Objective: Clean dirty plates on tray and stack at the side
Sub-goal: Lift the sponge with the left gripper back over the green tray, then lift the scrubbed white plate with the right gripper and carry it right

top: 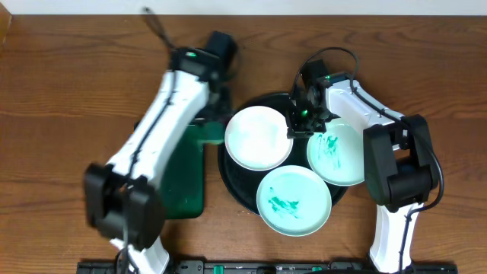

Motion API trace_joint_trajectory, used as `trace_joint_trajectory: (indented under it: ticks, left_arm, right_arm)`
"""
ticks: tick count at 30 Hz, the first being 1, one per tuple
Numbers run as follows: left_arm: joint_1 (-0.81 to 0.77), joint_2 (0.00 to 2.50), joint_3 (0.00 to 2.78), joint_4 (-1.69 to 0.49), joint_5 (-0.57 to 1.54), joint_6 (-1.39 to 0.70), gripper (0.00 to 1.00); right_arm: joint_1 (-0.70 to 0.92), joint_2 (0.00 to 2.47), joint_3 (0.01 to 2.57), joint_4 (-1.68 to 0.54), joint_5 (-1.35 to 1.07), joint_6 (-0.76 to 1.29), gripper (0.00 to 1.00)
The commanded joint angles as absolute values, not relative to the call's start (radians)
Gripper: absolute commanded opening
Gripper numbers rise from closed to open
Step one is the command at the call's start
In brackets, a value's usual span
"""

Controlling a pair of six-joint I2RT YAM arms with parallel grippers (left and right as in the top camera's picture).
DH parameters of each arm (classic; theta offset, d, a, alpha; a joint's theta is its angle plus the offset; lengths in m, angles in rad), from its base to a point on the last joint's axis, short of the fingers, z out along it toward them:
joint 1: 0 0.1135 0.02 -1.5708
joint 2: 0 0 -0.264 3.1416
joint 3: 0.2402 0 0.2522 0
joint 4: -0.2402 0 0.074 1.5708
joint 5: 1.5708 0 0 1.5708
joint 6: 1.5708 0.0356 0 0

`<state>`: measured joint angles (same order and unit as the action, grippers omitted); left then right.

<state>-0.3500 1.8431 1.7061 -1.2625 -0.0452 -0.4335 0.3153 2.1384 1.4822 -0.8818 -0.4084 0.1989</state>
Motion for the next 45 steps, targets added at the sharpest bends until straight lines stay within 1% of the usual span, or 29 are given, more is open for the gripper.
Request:
trace_joint_trajectory:
  ticks: [1, 3, 5, 8, 12, 17, 20, 27, 31, 37, 45]
  left_arm:
    - [-0.274, 1.835, 1.718, -1.325, -0.073, -0.428, 0.07]
    - [-0.228, 1.838, 1.693, -1.332, 0.021, -0.368, 0.07]
    - [-0.191, 1.839, 1.663, -1.331, 0.081, -0.351, 0.07]
    - [-0.147, 1.839, 1.623, -1.330, 0.095, -0.349, 0.07]
    - [-0.113, 1.839, 1.588, -1.330, 0.144, -0.285, 0.07]
    - [-0.096, 1.839, 1.539, -1.298, 0.147, -0.242, 0.07]
    - [-0.085, 1.839, 1.501, -1.261, 0.147, -0.225, 0.07]
    - [-0.029, 1.838, 1.353, -1.102, 0.151, -0.230, 0.07]
    - [0.013, 1.836, 1.268, -1.042, 0.200, -0.224, 0.07]
    - [0.030, 1.833, 1.239, -1.029, 0.202, -0.191, 0.07]
    - [0.030, 1.812, 1.239, -1.011, 0.202, -0.191, 0.07]
  right_arm:
    - [0.314, 2.157, 1.486, -0.887, -0.426, 0.139, 0.01]
    - [0.313, 2.139, 1.514, -0.901, -0.426, 0.119, 0.01]
    - [0.313, 2.112, 1.546, -0.924, -0.415, 0.102, 0.01]
    - [0.316, 2.053, 1.583, -0.946, -0.398, 0.062, 0.01]
    - [0.334, 1.948, 1.604, -0.956, -0.283, 0.050, 0.01]
    - [0.357, 1.866, 1.604, -0.989, -0.174, 0.049, 0.01]
    - [0.376, 1.843, 1.604, -1.015, -0.068, 0.045, 0.01]
    - [0.419, 1.826, 1.607, -1.068, 0.130, 0.028, 0.01]
    - [0.445, 1.815, 1.637, -1.103, 0.225, 0.020, 0.01]
    - [0.502, 1.815, 1.692, -1.137, 0.397, 0.021, 0.01]
    - [0.636, 1.815, 1.708, -1.146, 0.680, 0.009, 0.01]
